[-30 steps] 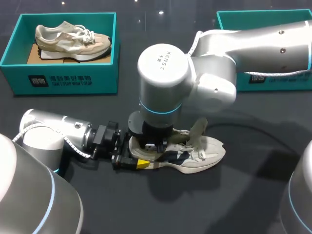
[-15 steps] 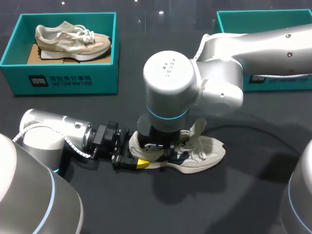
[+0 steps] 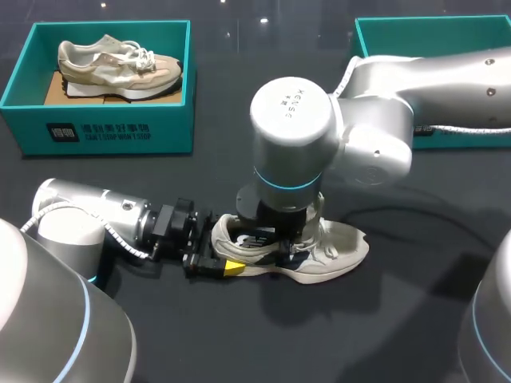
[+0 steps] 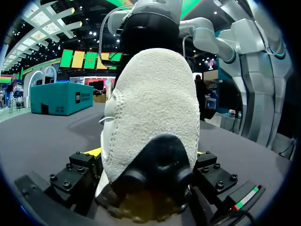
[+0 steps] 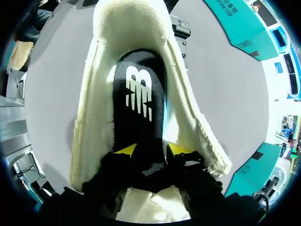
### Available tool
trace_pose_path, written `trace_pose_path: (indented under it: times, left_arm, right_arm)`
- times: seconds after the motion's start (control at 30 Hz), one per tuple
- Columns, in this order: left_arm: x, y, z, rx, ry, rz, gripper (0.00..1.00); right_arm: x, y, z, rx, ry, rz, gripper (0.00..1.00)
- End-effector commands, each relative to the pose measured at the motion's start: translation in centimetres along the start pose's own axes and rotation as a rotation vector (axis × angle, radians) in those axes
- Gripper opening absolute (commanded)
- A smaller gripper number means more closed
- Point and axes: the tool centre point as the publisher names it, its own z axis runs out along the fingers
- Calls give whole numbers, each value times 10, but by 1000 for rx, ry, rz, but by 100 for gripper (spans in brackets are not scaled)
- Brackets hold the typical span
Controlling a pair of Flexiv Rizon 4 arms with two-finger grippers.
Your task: Take the shoe out of the shoebox, open the shoe tongue, remove and reinsert the insole, then place the shoe into the shoebox
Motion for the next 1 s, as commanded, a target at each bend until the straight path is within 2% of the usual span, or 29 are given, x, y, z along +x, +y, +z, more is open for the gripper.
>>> trace_pose_path:
  times: [0.03, 0.17, 0.33, 0.43, 0.47, 0.5, 0.77, 1.0]
  left_arm:
    - [-2, 3, -2, -1, 1, 0, 0]
    - [-2, 3, -2, -1, 1, 0, 0]
    - [-2, 3, -2, -1, 1, 0, 0]
    - [-2, 3, -2, -1, 1, 0, 0]
    - [-2, 3, -2, -1, 1, 0, 0]
    - [-2, 3, -2, -1, 1, 0, 0]
    - [-2, 3, -2, -1, 1, 0, 0]
    - [-2, 3, -2, -1, 1, 0, 0]
  right_arm:
    - [-6, 1, 16, -18, 53, -10, 41]
    - [-3, 7, 27, -23, 106, -23, 39]
    - [11, 10, 35, -25, 172, -17, 35]
    - [21, 9, 36, -21, 193, -4, 22]
    - [25, 9, 36, -17, 196, -2, 8]
    - [28, 8, 36, -15, 199, 0, 1]
    - [42, 6, 32, -21, 206, 17, 0]
    - [40, 0, 20, -93, 184, 0, 0]
